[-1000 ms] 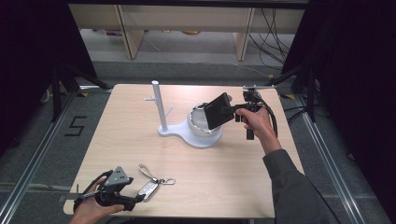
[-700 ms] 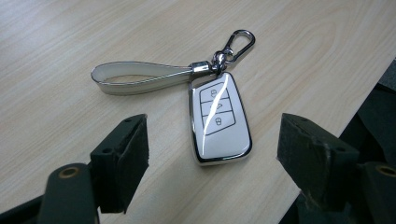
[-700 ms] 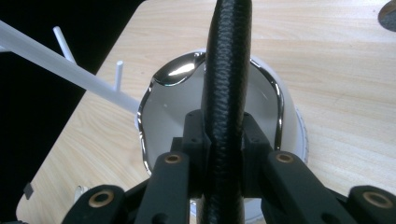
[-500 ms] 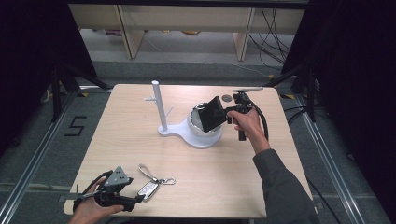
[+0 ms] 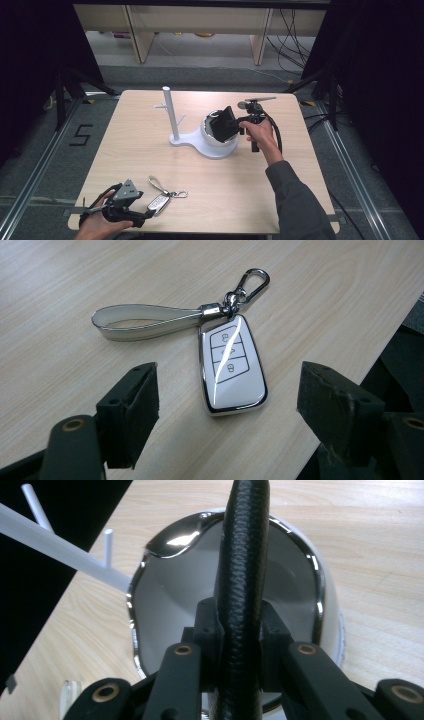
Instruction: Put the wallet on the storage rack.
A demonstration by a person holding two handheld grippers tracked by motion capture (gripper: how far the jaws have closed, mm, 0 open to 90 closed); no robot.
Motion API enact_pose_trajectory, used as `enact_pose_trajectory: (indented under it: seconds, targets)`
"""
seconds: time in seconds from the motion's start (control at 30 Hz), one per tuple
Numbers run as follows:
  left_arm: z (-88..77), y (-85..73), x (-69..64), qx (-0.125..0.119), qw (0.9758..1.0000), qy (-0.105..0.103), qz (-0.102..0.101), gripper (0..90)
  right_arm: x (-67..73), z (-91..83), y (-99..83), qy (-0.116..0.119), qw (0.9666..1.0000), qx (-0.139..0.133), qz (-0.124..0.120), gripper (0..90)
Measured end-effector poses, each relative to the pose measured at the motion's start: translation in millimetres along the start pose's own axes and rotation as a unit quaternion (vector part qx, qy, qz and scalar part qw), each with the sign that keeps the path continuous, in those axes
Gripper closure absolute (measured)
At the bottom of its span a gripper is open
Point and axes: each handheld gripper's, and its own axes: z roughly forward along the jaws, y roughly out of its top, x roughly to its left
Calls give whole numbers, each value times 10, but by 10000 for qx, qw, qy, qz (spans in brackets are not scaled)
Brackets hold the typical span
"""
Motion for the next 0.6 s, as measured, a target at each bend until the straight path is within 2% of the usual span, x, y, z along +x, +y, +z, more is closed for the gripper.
enact_pose_trajectory:
  seconds: [0.03, 0.07, 0.13, 0.27, 0.37, 0.4, 0.43, 0.5, 0.53, 0.57, 0.6]
  targets:
    - [-6, 1, 3, -6, 10000, 13, -4, 245, 11, 1, -4, 29, 9998, 50, 190, 756]
    - [-8, 1, 5, -23, 10000, 5, -14, 245, -29, 12, -5, -58, 10000, 5, 25, 756]
    - [-17, -1, 9, -29, 10000, -35, -12, 245, -62, 19, -1, -34, 10000, 16, -16, 754]
    - [-2, -11, 20, 20, 10000, 23, -1, 244, -65, 18, -2, -20, 10000, 16, -6, 734]
    - [0, -13, 12, 22, 10000, -38, 5, 244, -54, 7, 4, -18, 10000, 16, 26, 699]
    - [2, -13, 8, 28, 10000, -47, -31, 244, -31, -7, 5, -17, 9999, 15, 139, 671]
    - [-4, -8, 7, -3, 10000, -41, -8, 244, -47, -56, 15, -93, 9999, -96, -41, 615]
    - [-13, -6, 11, -28, 10000, -22, -36, 244, -58, -109, 25, -107, 9997, -181, -87, 605]
    - [-25, -5, 17, -10, 10000, -43, 26, 244, -55, -154, 29, -126, 9997, -233, -4, 595]
    - [-25, -5, 17, -10, 10000, -43, 26, 244, -55, -154, 29, -126, 9997, -233, -4, 595]
    - [-26, -6, 20, -13, 10000, 3, -11, 244, -80, -230, 32, -155, 9994, -303, 4, 577]
